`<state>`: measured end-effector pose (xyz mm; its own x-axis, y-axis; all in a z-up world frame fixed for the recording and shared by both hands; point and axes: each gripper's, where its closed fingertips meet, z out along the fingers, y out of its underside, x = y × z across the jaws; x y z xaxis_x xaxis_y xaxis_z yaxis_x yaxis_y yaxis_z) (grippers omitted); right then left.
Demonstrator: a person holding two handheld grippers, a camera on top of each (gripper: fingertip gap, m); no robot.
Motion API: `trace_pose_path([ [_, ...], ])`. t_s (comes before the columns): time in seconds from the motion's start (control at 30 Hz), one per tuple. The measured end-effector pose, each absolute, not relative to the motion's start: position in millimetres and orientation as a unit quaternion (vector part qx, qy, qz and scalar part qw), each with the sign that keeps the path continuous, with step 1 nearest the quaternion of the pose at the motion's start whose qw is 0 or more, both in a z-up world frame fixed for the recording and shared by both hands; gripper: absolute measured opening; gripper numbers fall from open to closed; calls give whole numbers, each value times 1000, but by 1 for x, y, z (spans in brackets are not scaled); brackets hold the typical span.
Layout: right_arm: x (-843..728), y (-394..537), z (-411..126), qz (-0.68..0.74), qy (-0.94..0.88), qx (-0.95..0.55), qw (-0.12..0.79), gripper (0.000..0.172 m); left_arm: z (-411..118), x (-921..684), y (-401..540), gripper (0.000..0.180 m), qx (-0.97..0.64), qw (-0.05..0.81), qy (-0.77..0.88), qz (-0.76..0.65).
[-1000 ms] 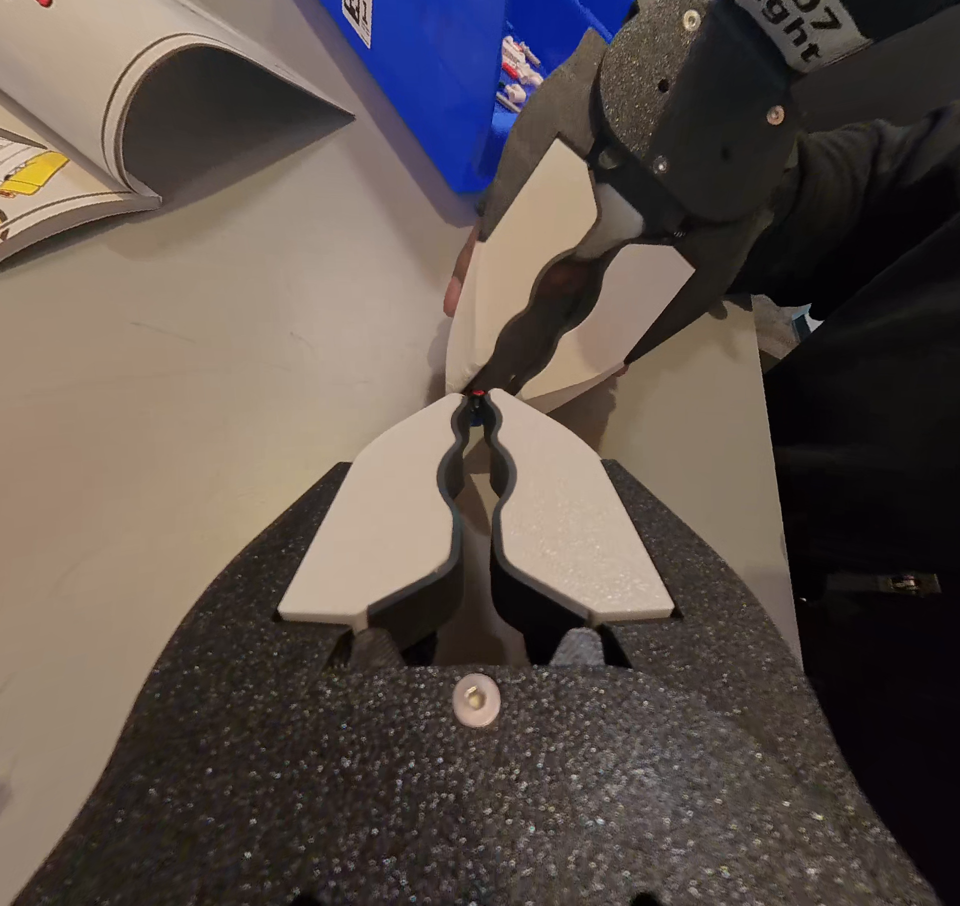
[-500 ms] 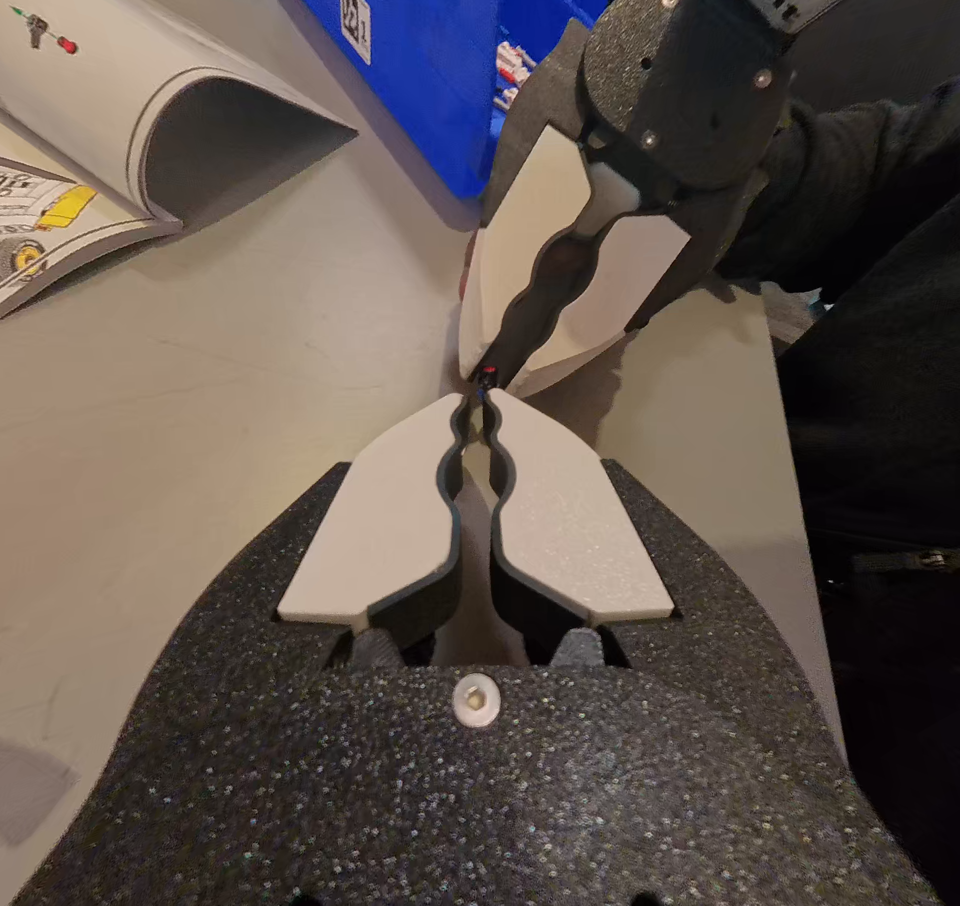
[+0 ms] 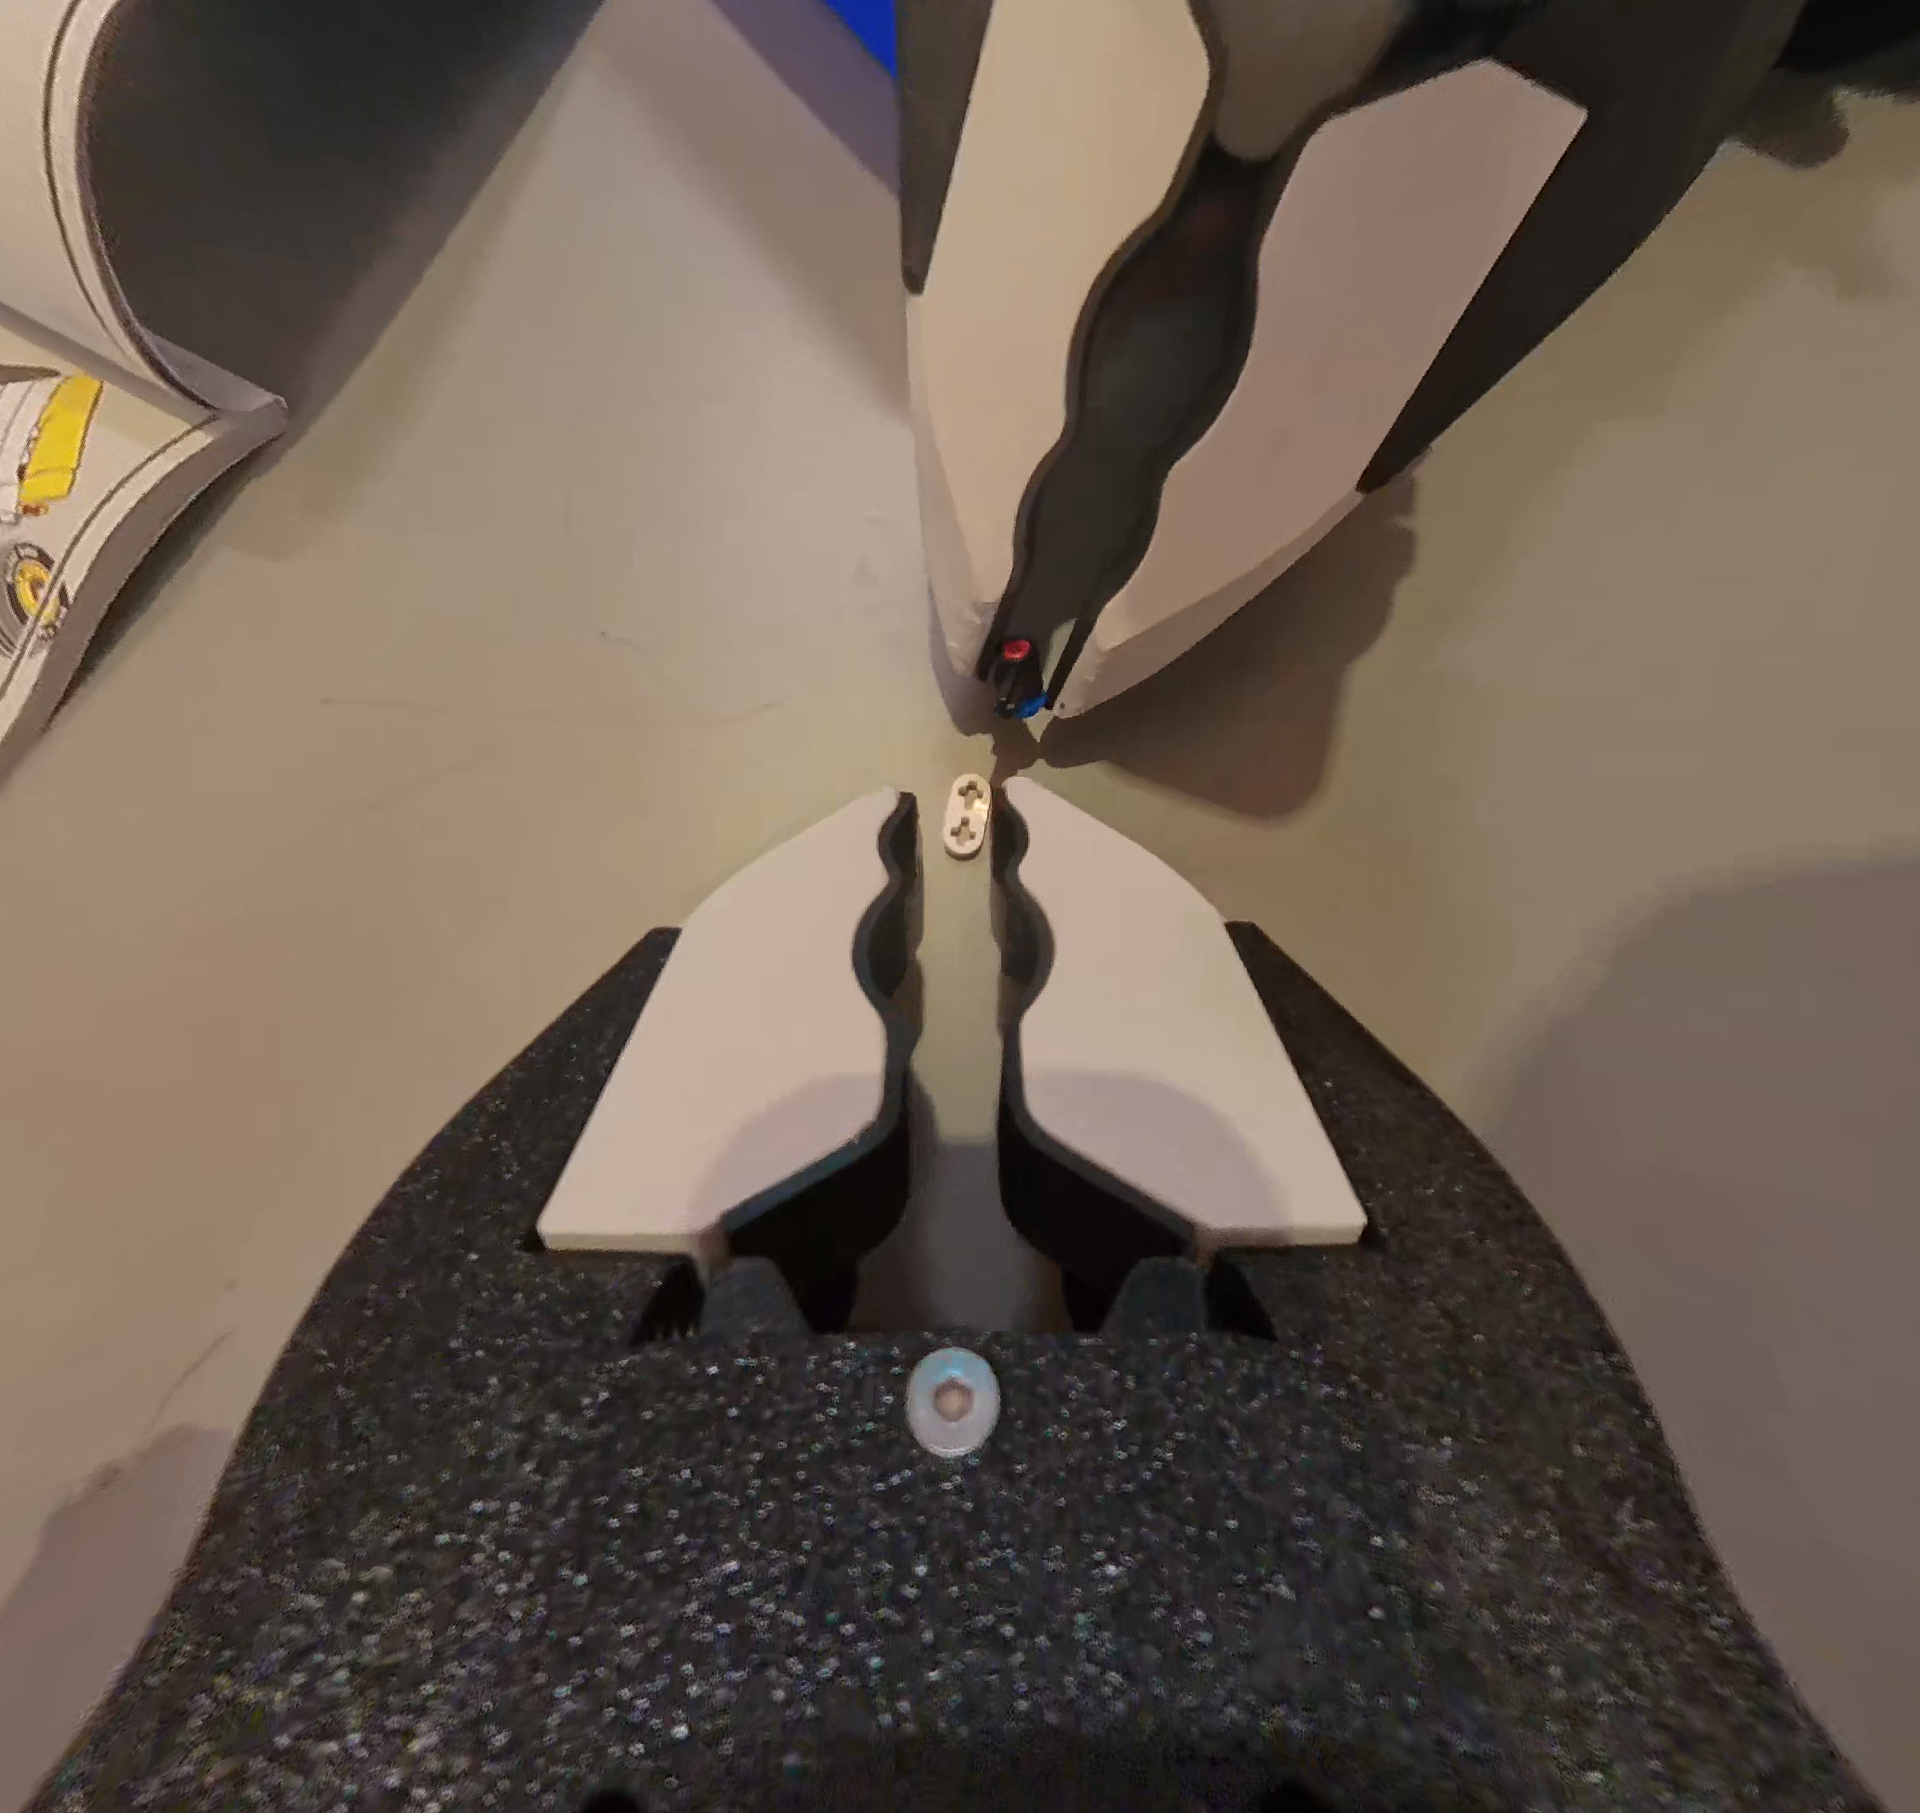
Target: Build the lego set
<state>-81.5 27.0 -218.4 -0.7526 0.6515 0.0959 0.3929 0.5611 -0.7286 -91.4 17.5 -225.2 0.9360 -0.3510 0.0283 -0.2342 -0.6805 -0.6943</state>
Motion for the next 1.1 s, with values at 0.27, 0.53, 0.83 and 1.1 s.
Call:
trace_pose_path([
  [0.27,-80,28,-221,354,-868,-300,178,11,-235,-91,14,13,-929,300,215,-40],
  [0.53,-81,28,-217,359,-864,-300,187,11,-234,-89,17,7,-929,311,193,-51],
  [0.83,-88,29,-208,390,-844,-310,201,11,-165,-91,27,7,-811,517,-15,-274],
  [1.1,-92,30,-194,434,-816,-323,204,10,-161,-91,28,7,-778,525,-59,-340],
])
